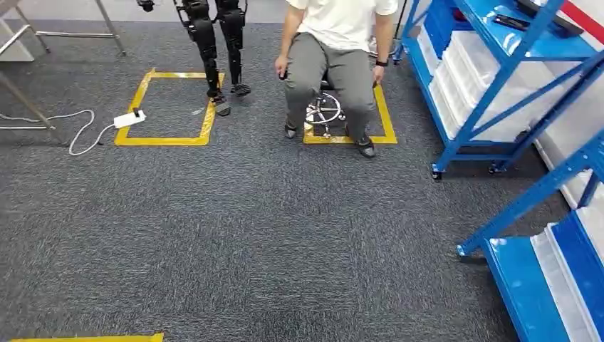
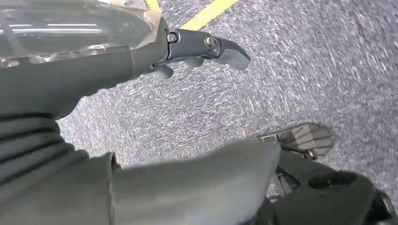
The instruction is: Take the parts from the cabinet and place them on the table.
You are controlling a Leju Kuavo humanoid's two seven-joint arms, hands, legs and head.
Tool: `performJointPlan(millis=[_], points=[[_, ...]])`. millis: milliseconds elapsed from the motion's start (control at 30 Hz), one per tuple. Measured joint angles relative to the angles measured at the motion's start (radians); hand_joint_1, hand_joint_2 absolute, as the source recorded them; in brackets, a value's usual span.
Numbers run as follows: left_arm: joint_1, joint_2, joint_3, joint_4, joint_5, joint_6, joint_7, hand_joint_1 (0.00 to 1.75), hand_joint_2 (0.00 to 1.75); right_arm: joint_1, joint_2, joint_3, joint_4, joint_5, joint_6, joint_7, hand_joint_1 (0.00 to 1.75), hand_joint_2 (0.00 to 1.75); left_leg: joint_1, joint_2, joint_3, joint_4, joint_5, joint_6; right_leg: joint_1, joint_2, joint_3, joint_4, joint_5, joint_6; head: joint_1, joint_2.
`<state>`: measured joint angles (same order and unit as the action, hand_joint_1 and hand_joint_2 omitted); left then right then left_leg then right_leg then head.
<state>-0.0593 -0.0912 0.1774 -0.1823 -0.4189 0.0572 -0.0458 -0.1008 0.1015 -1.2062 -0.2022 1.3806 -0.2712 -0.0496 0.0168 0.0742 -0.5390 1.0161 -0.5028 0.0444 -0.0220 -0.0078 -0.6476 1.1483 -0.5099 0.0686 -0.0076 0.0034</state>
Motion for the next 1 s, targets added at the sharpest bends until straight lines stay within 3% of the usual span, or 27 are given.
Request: performJointPlan(millis=[33, 67, 100, 133, 200, 233, 267, 300, 367, 400, 433, 500, 533, 567, 600, 633, 700, 733, 767, 800, 833, 900, 933, 1000], points=[[-0.001, 0.000, 0.000, 0.000, 0.000, -0.002, 0.000, 0.00, 1.75, -0.002, 0.000, 0.000, 0.000, 0.000, 0.000, 0.000, 0.00, 0.00, 0.000, 0.010, 0.004, 0.000, -0.002, -0.004, -0.001, -0.042, 0.057, -0.097, 0.026, 0.003, 0.000, 0.000], [-0.001, 0.001, 0.000, 0.000, 0.000, -0.001, 0.000, 0.00, 1.75, -0.005, 0.002, 0.000, 0.000, 0.000, 0.001, 0.000, 0.00, 0.00, -0.007, 0.018, 0.008, 0.002, -0.008, -0.011, 0.003, -0.094, 0.071, -0.129, 0.034, -0.011, 0.001, 0.000], [0.000, 0.001, 0.000, 0.000, -0.001, -0.001, 0.000, 0.00, 1.75, -0.008, 0.002, 0.000, 0.000, 0.001, 0.001, 0.000, 0.00, 0.00, -0.008, 0.027, 0.015, 0.001, -0.014, -0.022, 0.018, -0.093, 0.077, -0.134, 0.041, -0.018, 0.000, 0.000], [-0.001, 0.001, 0.000, 0.000, -0.002, -0.001, 0.000, 0.00, 1.75, -0.008, 0.002, 0.000, 0.000, 0.003, 0.000, 0.000, 0.00, 0.00, -0.008, 0.037, 0.020, 0.000, -0.016, -0.027, 0.020, -0.076, 0.068, -0.132, 0.041, -0.031, -0.003, 0.000], [-0.008, -0.002, 0.000, -0.001, -0.002, -0.001, 0.000, 0.00, 1.75, -0.007, -0.001, 0.000, 0.000, 0.007, -0.002, 0.000, 0.00, 0.00, -0.003, 0.063, 0.034, -0.007, -0.021, -0.039, 0.028, -0.052, 0.069, -0.135, 0.042, -0.046, 0.000, 0.000], [-0.010, -0.002, 0.000, -0.002, -0.004, 0.000, 0.000, 0.00, 1.75, -0.007, -0.001, 0.000, 0.000, 0.008, -0.003, 0.000, 0.00, 0.00, 0.006, 0.043, 0.033, 0.003, -0.029, -0.047, -0.003, -0.036, 0.087, -0.145, 0.050, -0.059, -0.001, 0.000], [-0.011, -0.002, 0.000, -0.002, -0.006, 0.000, 0.000, 0.00, 1.75, -0.007, 0.000, 0.001, 0.000, 0.008, -0.003, 0.000, 0.00, 0.00, 0.006, -0.013, 0.023, 0.036, -0.056, -0.049, 0.003, -0.025, 0.088, -0.145, 0.052, -0.064, -0.008, 0.000], [-0.010, -0.003, 0.000, -0.002, -0.009, 0.002, 0.000, 0.00, 1.75, -0.008, -0.001, 0.001, 0.000, 0.007, -0.003, 0.000, 0.00, 0.00, 0.006, -0.050, -0.007, 0.103, -0.102, -0.048, 0.004, -0.016, 0.088, -0.144, 0.055, -0.078, -0.010, 0.000], [-0.009, -0.003, 0.000, -0.002, -0.010, 0.002, 0.000, 0.00, 1.75, -0.009, -0.002, 0.001, 0.000, 0.008, -0.003, 0.000, 0.00, 0.00, 0.006, -0.075, -0.088, 0.264, -0.172, -0.050, 0.010, 0.014, 0.087, -0.144, 0.055, -0.079, -0.010, 0.000], [-0.006, -0.003, 0.000, -0.001, -0.011, 0.002, 0.000, 0.00, 1.75, -0.007, -0.002, 0.001, 0.000, 0.007, -0.003, 0.000, 0.00, 0.00, 0.006, -0.077, -0.121, 0.314, -0.176, -0.052, 0.012, 0.031, 0.088, -0.143, 0.055, -0.079, -0.010, 0.000], [-0.006, -0.002, 0.000, -0.001, -0.011, 0.002, 0.000, 0.00, 1.75, -0.005, -0.002, 0.001, 0.000, 0.007, -0.005, 0.000, 0.00, 0.00, 0.006, -0.077, -0.129, 0.311, -0.156, -0.050, 0.013, 0.046, 0.089, -0.143, 0.055, -0.079, -0.010, 0.000], [-0.007, -0.002, 0.000, -0.001, -0.012, 0.002, 0.000, 0.00, 1.75, -0.003, -0.002, 0.001, 0.000, 0.007, -0.006, 0.000, 0.00, 0.00, 0.007, -0.082, -0.085, 0.184, -0.058, -0.046, 0.012, 0.077, 0.094, -0.142, 0.055, -0.078, -0.010, 0.000], [-0.007, -0.001, 0.000, -0.001, -0.012, 0.002, 0.000, 0.00, 1.75, -0.003, 0.000, 0.001, 0.000, 0.007, -0.006, 0.000, 0.00, 0.00, 0.009, -0.106, -0.050, 0.099, -0.011, -0.044, 0.012, 0.090, 0.095, -0.140, 0.054, -0.077, -0.010, 0.000], [-0.006, 0.000, 0.000, -0.001, -0.012, 0.002, 0.000, 0.00, 1.75, -0.004, 0.001, 0.001, 0.000, 0.007, -0.006, -0.001, 0.00, 0.00, 0.014, -0.172, -0.028, 0.031, 0.013, -0.040, 0.013, 0.103, 0.088, -0.135, 0.054, -0.076, -0.011, 0.000], [-0.007, 0.000, 0.000, -0.001, -0.012, 0.002, 0.000, 0.00, 1.75, -0.007, 0.001, 0.002, 0.000, 0.007, -0.006, -0.001, 0.00, 0.00, 0.013, -0.168, -0.028, 0.020, 0.014, -0.038, 0.025, 0.113, 0.084, -0.126, 0.049, -0.069, -0.009, 0.000], [-0.009, 0.000, 0.000, -0.001, -0.012, 0.001, 0.001, 0.00, 1.75, -0.006, 0.002, 0.002, 0.000, 0.007, -0.007, -0.002, 0.00, 0.00, 0.009, -0.150, -0.027, 0.020, 0.013, -0.035, 0.022, 0.122, 0.067, -0.131, 0.050, -0.064, -0.008, 0.000], [-0.010, 0.000, 0.000, -0.001, -0.012, 0.001, 0.001, 0.00, 1.75, -0.001, 0.001, 0.002, 0.000, 0.007, -0.008, -0.002, 0.00, 0.00, -0.001, -0.131, -0.024, 0.016, 0.015, -0.018, 0.019, 0.142, 0.062, -0.138, 0.055, -0.048, -0.011, 0.000], [-0.011, -0.005, 0.000, -0.002, -0.012, 0.001, 0.000, 0.00, 1.75, 0.000, -0.002, 0.002, 0.000, 0.006, -0.009, -0.002, 0.00, 0.00, 0.013, -0.113, -0.020, -0.001, 0.028, -0.005, 0.024, 0.146, 0.063, -0.129, 0.055, -0.042, -0.009, 0.000], [-0.012, -0.003, 0.000, -0.002, -0.013, 0.000, 0.001, 0.00, 1.75, 0.001, -0.002, 0.002, 0.000, 0.006, -0.009, -0.002, 0.00, 0.00, 0.007, -0.105, -0.016, -0.007, 0.031, 0.000, 0.021, 0.096, 0.050, -0.105, 0.040, -0.044, -0.009, 0.000], [-0.010, -0.002, 0.000, -0.002, -0.013, 0.001, 0.000, 0.00, 1.75, -0.001, 0.000, 0.002, 0.000, 0.005, -0.010, -0.002, 0.00, 0.00, 0.007, -0.090, -0.015, -0.010, 0.034, 0.006, 0.022, 0.054, 0.023, -0.052, 0.006, -0.049, 0.000, 0.000], [-0.009, -0.002, 0.000, -0.002, -0.013, 0.000, 0.001, 0.00, 1.75, -0.003, 0.000, 0.002, 0.000, 0.005, -0.010, -0.002, 0.00, 0.00, 0.005, -0.074, -0.016, -0.010, 0.033, 0.006, 0.019, 0.033, -0.021, 0.032, -0.035, -0.051, 0.001, 0.000], [-0.008, -0.001, 0.000, -0.001, -0.013, 0.000, 0.001, 0.00, 1.75, -0.002, 0.000, 0.002, 0.000, 0.005, -0.010, -0.003, 0.00, 0.00, 0.002, -0.044, -0.018, -0.009, 0.031, 0.005, 0.012, 0.022, -0.086, 0.162, -0.079, -0.045, 0.000, 0.000], [-0.008, -0.001, 0.000, -0.001, -0.013, 0.000, 0.001, 0.00, 1.75, 0.000, 0.000, 0.002, 0.000, 0.005, -0.010, -0.003, 0.00, 0.00, 0.002, -0.032, -0.019, -0.009, 0.031, 0.004, 0.008, 0.020, -0.090, 0.170, -0.076, -0.035, 0.000, 0.000], [-0.009, -0.002, 0.000, -0.001, -0.013, 0.000, 0.001, 0.00, 1.75, 0.002, 0.000, 0.002, 0.000, 0.003, -0.010, -0.003, 0.00, 0.00, 0.005, -0.009, -0.017, -0.008, 0.027, -0.001, -0.001, 0.009, -0.028, 0.057, -0.029, -0.012, 0.001, 0.000]])
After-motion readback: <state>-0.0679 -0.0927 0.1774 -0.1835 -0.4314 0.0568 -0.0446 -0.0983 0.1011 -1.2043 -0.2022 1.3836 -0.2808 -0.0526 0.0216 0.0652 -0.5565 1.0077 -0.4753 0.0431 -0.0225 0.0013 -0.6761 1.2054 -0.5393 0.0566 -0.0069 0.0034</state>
